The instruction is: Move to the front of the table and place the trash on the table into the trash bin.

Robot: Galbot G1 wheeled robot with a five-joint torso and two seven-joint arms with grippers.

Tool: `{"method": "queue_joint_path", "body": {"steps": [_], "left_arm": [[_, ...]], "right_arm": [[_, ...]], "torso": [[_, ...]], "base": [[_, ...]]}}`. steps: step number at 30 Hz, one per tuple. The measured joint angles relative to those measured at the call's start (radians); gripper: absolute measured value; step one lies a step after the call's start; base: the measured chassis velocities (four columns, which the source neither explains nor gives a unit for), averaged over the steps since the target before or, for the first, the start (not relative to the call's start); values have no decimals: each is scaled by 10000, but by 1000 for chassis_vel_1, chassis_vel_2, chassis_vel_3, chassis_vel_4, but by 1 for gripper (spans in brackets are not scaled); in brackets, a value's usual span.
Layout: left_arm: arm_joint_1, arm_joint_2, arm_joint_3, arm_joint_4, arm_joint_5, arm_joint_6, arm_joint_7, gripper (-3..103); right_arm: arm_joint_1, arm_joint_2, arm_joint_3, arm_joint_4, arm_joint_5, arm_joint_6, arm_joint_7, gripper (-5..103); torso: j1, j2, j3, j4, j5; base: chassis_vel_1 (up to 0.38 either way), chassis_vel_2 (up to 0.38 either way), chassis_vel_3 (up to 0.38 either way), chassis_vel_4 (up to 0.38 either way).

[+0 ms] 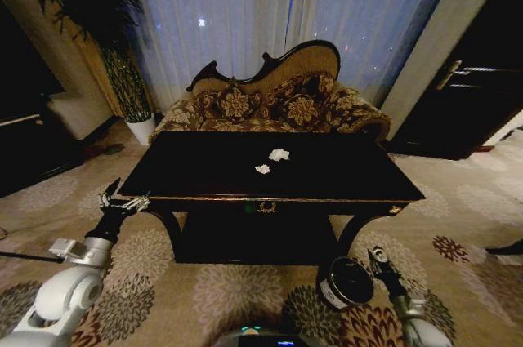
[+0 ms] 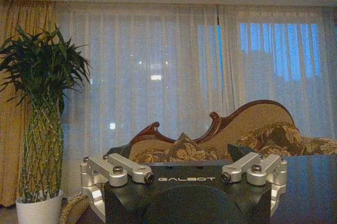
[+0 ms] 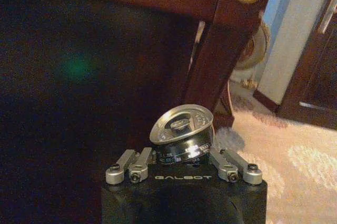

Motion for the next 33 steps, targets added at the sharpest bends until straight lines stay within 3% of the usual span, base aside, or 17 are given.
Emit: {"method": "queue_joint_path", "body": {"steps": [8, 19, 24, 27, 31, 33], "left_arm": [[65, 112, -36, -36, -22, 25, -30, 100], [158, 200, -177, -81, -49, 39, -48, 100], [46, 258, -195, -42, -97, 41, -61, 100], [2, 250, -195, -32, -126, 48, -80, 100], [25, 195, -186, -12, -158, 54, -83, 100], [27, 193, -186, -11, -163, 54, -83, 100]], "right_arm": [[950, 217, -637, -1750, -441, 251, 28, 30], [1318, 256, -888, -1721, -167, -4, 267, 29], [1208, 245, -845, -1593, -134, -64, 246, 51], [1139, 295, -808, -1561, -190, -84, 234, 56], [1030, 411, -719, -1496, -326, -105, 230, 78], [1019, 419, -713, -1489, -334, -110, 231, 78]], "torso": [[0, 0, 0, 0, 1], [0, 0, 0, 0, -2], [0, 0, 0, -1, -1], [0, 1, 0, -3, -1], [0, 0, 0, -1, -1], [0, 0, 0, -1, -1]], "base": [[0, 0, 0, 0], [0, 0, 0, 0], [0, 0, 0, 0], [0, 0, 0, 0], [0, 0, 0, 0], [0, 0, 0, 0]]}}
